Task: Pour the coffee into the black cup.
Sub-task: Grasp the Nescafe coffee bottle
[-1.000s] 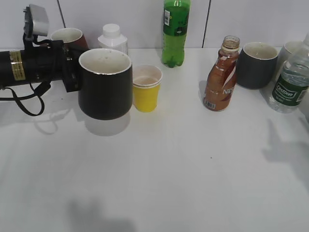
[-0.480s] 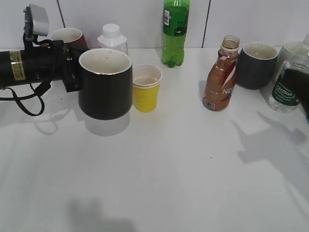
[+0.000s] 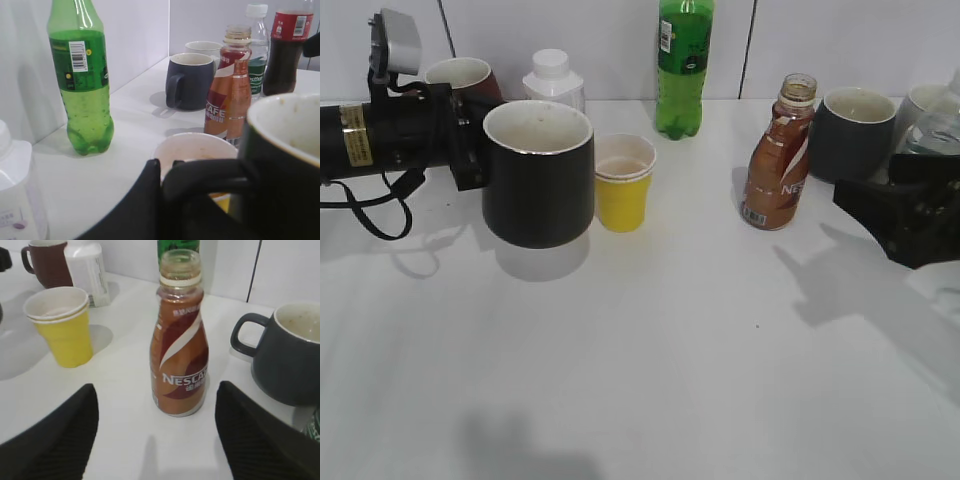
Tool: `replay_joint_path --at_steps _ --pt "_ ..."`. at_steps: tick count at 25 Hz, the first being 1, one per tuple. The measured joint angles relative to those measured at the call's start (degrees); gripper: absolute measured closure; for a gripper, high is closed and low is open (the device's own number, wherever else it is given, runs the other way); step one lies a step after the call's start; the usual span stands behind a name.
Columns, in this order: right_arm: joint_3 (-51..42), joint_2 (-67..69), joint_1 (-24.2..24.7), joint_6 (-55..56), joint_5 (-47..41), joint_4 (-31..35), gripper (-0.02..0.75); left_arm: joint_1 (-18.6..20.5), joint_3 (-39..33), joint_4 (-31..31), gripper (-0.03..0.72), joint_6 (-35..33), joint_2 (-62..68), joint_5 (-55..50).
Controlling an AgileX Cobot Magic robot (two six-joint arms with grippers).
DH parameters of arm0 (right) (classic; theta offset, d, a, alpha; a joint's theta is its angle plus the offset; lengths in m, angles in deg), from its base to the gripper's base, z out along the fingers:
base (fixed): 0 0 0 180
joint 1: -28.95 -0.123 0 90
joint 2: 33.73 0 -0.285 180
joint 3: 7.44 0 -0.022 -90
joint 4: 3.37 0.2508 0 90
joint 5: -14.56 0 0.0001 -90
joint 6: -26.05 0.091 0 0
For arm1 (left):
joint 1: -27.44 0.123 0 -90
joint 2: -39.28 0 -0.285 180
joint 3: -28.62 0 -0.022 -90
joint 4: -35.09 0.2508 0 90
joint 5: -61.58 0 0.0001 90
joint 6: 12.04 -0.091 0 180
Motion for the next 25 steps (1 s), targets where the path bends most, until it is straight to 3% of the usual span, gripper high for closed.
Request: replay_joint_path --at_steps 25 --pt "15.2 28.1 -0.1 -2.9 3.0 -1.2 0.095 0.0 0.0 0.0 0.655 0.0 0.0 0.0"
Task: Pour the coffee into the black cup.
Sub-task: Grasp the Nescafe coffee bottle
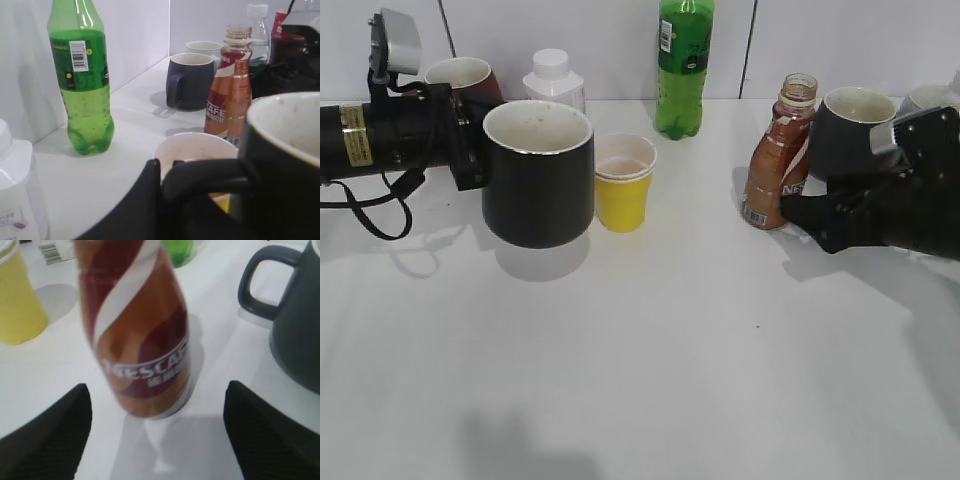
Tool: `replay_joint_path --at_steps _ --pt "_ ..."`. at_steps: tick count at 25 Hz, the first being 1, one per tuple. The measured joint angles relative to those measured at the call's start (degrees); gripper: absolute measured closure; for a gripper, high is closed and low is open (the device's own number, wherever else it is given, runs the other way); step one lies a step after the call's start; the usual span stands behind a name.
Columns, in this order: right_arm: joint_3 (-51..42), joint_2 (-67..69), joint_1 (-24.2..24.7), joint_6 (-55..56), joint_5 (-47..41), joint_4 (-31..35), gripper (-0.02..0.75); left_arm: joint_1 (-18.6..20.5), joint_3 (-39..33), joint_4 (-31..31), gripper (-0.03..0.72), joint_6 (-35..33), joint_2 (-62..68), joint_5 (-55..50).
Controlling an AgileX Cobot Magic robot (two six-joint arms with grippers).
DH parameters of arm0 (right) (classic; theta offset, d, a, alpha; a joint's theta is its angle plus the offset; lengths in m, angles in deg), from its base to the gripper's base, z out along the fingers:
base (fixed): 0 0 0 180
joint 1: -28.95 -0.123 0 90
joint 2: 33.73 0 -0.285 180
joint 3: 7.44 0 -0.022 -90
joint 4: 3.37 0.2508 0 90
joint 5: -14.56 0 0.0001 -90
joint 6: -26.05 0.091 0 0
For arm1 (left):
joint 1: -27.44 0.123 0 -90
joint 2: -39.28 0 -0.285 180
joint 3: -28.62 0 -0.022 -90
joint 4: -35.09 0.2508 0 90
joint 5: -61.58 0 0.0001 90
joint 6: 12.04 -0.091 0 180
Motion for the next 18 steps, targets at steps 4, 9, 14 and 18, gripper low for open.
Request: replay_joint_path --at_steps 4,9,14,18 --pt "2.9 3.1 -2.3 0.0 0.0 -0.3 0.094 0.0 0.0 0.0 0.655 0.1 0.0 0.0" --pt "7.3 6.3 -6.8 -4.2 -1.9 7.4 0.094 0.0 0.0 0.0 0.655 0.1 0.0 0.0" --pt "10.5 8.4 -7.5 -5.3 -2.0 11.8 0.096 0.0 0.0 0.0 0.655 0.1 0.0 0.0" --pt "10.5 8.6 -7.5 -5.4 -2.0 11.8 0.153 0.0 0.0 -0.1 0.655 0.1 0.0 0.0"
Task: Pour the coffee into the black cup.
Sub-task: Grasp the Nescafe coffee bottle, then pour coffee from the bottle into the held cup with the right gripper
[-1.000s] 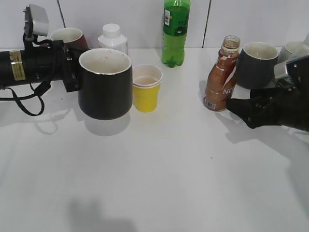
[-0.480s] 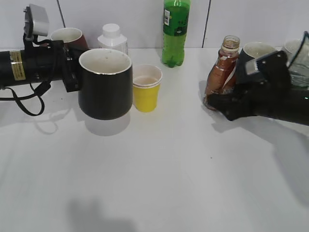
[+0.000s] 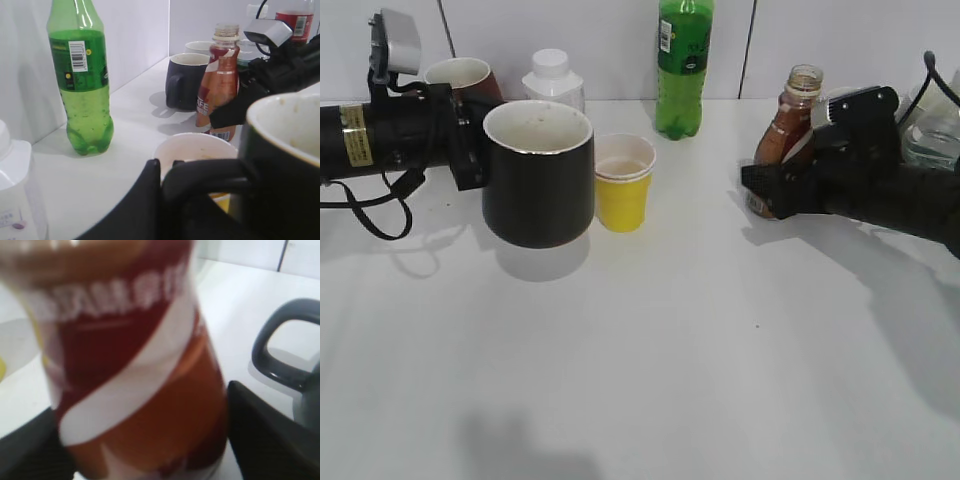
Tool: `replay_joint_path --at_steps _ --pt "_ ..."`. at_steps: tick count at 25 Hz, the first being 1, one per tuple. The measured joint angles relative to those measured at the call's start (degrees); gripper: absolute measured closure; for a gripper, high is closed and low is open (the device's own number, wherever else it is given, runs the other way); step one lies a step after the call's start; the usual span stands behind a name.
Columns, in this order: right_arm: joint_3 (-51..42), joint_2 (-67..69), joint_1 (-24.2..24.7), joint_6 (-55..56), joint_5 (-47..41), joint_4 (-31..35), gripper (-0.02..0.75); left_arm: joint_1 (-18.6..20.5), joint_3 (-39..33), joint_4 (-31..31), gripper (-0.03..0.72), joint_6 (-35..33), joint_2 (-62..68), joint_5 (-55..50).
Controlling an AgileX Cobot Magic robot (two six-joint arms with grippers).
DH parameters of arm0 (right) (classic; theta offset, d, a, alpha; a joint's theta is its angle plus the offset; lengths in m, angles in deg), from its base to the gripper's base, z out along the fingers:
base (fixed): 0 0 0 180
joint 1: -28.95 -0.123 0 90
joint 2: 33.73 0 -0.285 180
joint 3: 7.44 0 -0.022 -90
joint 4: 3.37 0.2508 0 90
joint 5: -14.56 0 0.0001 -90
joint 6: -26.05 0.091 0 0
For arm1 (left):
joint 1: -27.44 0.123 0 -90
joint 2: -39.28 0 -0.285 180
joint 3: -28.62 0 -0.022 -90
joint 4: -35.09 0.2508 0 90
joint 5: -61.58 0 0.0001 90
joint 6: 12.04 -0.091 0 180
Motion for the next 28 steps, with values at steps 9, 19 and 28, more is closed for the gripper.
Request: replay_joint_path --at_steps 9,19,28 --pt "0.0 0.0 0.0 -0.2 0.0 0.0 0.196 0.0 0.0 0.0 0.655 0.0 0.0 0.0" --pt "-0.1 -10.0 0.0 1.2 -5.0 -12.8 0.196 -3.0 0.0 -2.4 0.655 0.0 0.0 -0.1" --pt "-0.1 -29.7 0.0 2.1 -12.7 -22.1 0.198 -11.6 2.3 -7.2 0.655 0.0 0.0 -0.1"
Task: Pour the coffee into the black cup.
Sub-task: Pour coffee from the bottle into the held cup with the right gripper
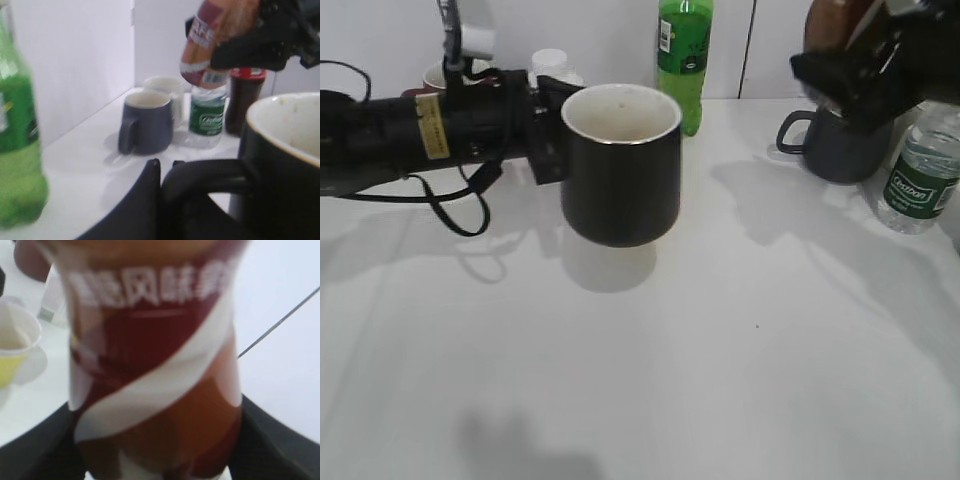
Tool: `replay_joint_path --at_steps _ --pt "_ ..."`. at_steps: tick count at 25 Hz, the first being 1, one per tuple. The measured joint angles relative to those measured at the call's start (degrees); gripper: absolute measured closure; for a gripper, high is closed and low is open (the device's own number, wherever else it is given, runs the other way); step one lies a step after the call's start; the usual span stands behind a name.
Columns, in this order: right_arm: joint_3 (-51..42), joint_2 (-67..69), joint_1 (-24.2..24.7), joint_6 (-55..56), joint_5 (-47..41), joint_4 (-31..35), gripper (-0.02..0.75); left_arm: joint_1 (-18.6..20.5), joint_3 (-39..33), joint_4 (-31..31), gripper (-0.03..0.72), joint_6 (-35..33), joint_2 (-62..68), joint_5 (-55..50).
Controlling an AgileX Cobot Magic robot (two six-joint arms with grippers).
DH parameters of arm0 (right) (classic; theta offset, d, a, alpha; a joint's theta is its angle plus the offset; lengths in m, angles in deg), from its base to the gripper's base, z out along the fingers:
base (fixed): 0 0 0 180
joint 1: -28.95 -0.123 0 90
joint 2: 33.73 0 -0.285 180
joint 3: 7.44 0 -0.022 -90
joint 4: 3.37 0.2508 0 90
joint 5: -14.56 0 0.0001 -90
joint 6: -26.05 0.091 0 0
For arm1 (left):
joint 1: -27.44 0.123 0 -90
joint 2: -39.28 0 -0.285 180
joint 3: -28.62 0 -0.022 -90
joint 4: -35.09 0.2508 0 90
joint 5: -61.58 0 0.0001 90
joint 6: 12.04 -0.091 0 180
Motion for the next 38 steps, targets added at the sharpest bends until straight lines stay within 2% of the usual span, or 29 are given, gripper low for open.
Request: replay_joint_path --at_steps 6,15,21,31,38 --pt "0.0 -5.0 0.0 -1.2 -3.0 -8.7 0.2 -6.1 4.5 -1.3 0.655 0.0 0.2 0.1" --pt "0.0 -7.2 0.0 -9.7 -3.2 -10.4 0.2 -12.9 8.2 -4.5 0.655 0.0 2.4 -0.9" --pt "0.0 -7.5 0.0 -19.1 -3.3 -10.5 0.2 -15.0 9.6 -5.0 0.655 0.0 2.4 -3.1" --pt "0.0 -7.5 0.0 -32.1 -3.3 -10.5 0.2 -15.2 9.6 -5.0 0.655 0.0 2.4 -6.6" --pt "0.0 -7.5 0.0 -39.6 -3.3 -10.5 0.2 -17.2 9.6 -5.3 0.655 0.0 2.9 -8.4"
